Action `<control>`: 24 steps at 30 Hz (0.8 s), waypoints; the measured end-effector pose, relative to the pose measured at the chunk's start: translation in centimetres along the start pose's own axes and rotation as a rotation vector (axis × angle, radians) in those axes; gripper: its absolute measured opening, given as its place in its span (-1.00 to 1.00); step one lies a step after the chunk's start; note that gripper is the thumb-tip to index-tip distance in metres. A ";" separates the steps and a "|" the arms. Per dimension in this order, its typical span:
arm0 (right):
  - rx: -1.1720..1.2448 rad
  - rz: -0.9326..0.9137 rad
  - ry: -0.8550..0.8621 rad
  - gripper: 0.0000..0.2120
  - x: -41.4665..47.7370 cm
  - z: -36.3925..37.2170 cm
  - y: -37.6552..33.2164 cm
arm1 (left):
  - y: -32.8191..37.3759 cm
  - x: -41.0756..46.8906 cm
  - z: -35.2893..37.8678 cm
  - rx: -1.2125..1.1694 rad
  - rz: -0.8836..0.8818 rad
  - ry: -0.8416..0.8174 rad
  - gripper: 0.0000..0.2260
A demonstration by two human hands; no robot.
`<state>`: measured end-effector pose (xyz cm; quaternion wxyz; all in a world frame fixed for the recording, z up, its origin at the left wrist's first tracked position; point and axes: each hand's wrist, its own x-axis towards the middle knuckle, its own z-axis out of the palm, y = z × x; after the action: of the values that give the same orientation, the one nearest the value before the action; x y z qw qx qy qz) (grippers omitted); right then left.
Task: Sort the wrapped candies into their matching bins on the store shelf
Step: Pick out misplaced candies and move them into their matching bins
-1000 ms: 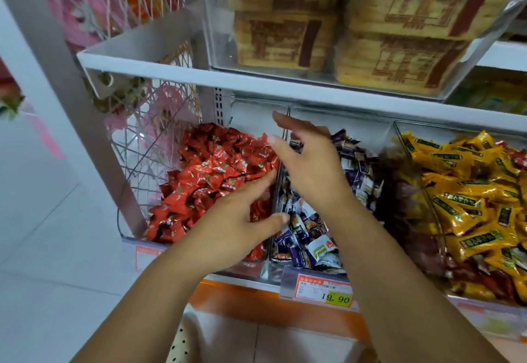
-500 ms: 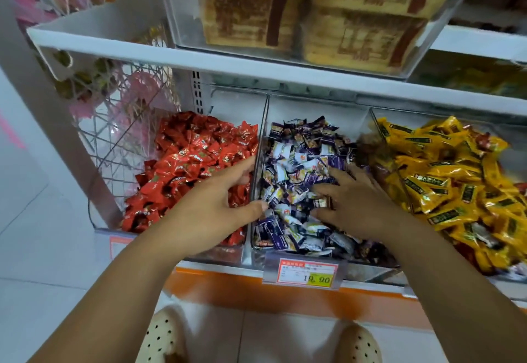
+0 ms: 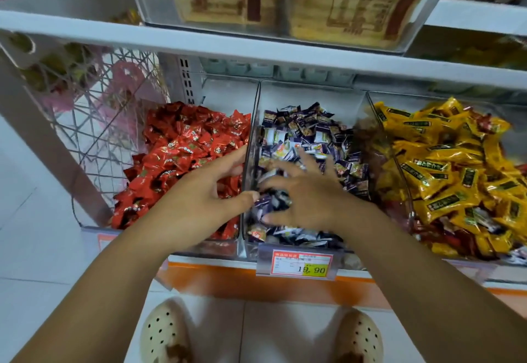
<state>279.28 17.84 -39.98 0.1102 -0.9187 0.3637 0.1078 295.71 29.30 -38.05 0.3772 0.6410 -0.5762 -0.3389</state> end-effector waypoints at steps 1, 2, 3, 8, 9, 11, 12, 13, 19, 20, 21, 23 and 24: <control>-0.013 0.057 0.005 -0.48 0.1 -0.3 0.8 | -0.1 0.0 0.0 0.009 0.002 0.000 -0.44; 0.005 0.105 -0.022 -0.49 0.0 -1.0 1.7 | -0.1 0.1 0.0 0.018 0.005 0.000 -0.44; 0.057 0.134 -0.077 -0.49 -0.3 -1.9 2.5 | -0.1 0.1 0.0 0.023 0.005 0.000 -0.44; 0.367 0.116 0.028 -0.69 -1.8 -5.8 4.0 | -0.2 0.1 -0.1 0.022 -0.006 -0.010 -0.44; 0.394 0.129 0.174 -0.73 -1.2 -5.6 3.6 | -0.2 0.1 -0.1 0.021 -0.003 -0.011 -0.44; 0.279 0.158 0.377 -0.68 0.6 -4.1 2.6 | 0.0 0.0 0.0 0.026 -0.001 -0.011 -0.46; 0.197 0.165 0.359 -0.61 1.4 -3.1 1.9 | 0.1 0.0 0.0 0.033 0.003 -0.013 -0.47; 0.122 0.164 0.263 -0.54 1.9 -1.9 1.4 | 0.2 0.0 0.0 0.036 0.004 -0.015 -0.47; -0.042 0.064 -0.084 -0.50 -0.2 -0.6 0.2 | 0.4 -0.1 -0.4 0.012 -0.053 -0.032 -0.49; -0.028 0.071 -0.135 -0.51 -1.0 -1.3 0.3 | 0.4 -0.1 -0.4 0.009 -0.062 -0.032 -0.46; 0.005 0.066 -0.172 -0.55 -1.7 -1.8 0.8 | 0.3 -0.1 -0.4 0.010 -0.067 -0.031 -0.42; 0.166 0.042 -0.117 -0.66 -2.3 -2.9 1.7 | 0.1 0.0 -0.3 0.025 -0.071 -0.021 -0.35; 0.253 0.057 -0.008 -0.69 -1.9 -3.5 2.1 | 0.1 0.0 -0.3 0.027 -0.065 -0.014 -0.35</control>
<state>276.85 16.56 -36.43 0.2237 -0.8863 0.3997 0.0678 295.91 29.34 -37.85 0.3533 0.6621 -0.5621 -0.3478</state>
